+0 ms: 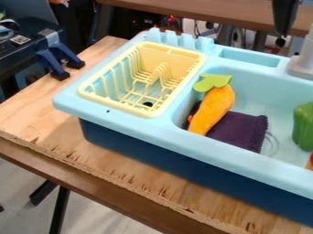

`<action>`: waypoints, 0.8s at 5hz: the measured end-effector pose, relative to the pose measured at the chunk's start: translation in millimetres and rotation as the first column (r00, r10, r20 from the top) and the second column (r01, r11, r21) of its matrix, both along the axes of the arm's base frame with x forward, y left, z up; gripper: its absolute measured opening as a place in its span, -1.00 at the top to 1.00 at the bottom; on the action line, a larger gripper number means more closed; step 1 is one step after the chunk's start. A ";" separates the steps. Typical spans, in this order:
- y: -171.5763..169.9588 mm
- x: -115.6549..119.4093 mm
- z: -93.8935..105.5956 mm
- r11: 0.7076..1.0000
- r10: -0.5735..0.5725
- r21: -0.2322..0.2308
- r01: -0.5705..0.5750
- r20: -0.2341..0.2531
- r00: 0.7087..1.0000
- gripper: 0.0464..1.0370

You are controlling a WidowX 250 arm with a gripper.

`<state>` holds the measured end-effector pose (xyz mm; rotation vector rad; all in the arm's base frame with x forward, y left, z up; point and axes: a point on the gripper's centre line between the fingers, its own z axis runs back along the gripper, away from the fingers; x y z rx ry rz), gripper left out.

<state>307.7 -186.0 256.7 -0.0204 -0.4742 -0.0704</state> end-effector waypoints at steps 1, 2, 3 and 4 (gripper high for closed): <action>-12.5 -3.1 -5.7 0.998 -0.055 -0.022 0.056 0.023 0.998 -0.93; -20.4 -16.9 -11.4 0.991 -0.043 -0.126 0.043 0.008 0.999 -0.93; -28.0 -27.9 -12.8 0.983 -0.093 -0.164 0.084 -0.046 0.995 -0.93; -31.6 -38.8 -20.3 0.984 -0.116 -0.147 0.102 -0.091 0.989 -0.93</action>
